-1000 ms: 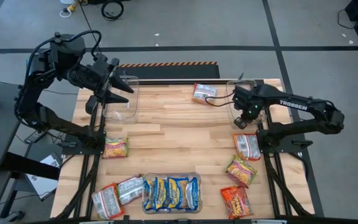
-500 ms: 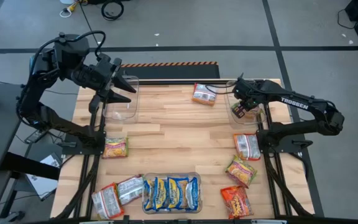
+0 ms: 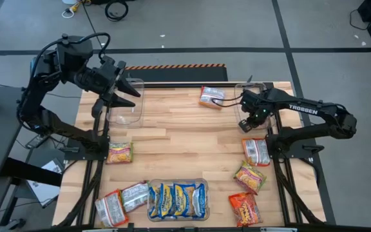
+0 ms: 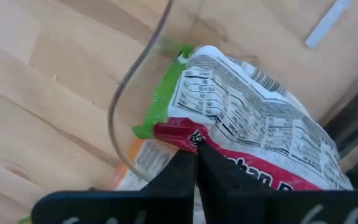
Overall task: Sort Maruchan noodles
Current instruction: Put the green noodle pack into the top right transparent bin
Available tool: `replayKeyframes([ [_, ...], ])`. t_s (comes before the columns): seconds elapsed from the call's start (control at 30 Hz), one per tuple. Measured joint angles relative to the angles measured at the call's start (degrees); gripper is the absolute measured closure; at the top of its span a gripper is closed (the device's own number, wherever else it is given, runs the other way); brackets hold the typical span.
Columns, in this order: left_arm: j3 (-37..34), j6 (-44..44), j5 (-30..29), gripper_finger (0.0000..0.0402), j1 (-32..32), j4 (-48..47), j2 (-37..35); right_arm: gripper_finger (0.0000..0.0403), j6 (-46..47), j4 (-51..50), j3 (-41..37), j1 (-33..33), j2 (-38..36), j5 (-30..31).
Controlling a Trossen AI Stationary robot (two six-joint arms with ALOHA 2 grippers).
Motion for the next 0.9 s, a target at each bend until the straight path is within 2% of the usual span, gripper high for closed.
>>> replayKeyframes([
  [0.13,0.0,0.0,0.0,0.0230,0.0,0.0,0.0,0.0362,6.9,0.0,0.0,0.0,0.0,-1.4],
  [0.27,0.0,0.0,0.0,0.0230,0.0,0.0,0.0,0.0312,11.7,-0.1,0.0,0.0,0.0,-3.1],
  [0.43,0.0,0.0,0.0,0.0230,0.0,-0.3,0.0,0.0244,13.7,-0.8,0.6,0.0,0.0,-4.4],
  [0.57,0.0,0.1,0.0,0.0230,0.0,-1.1,0.0,0.0205,13.7,-1.4,2.9,0.0,0.0,-4.1],
  [0.7,0.0,0.1,0.0,0.0230,0.0,-1.8,0.0,0.0187,14.6,-1.8,4.8,-0.1,0.0,-1.2],
  [0.9,0.0,0.6,0.0,0.0230,0.0,-2.4,0.0,0.0188,13.5,0.6,5.1,-0.6,-0.8,1.8],
])
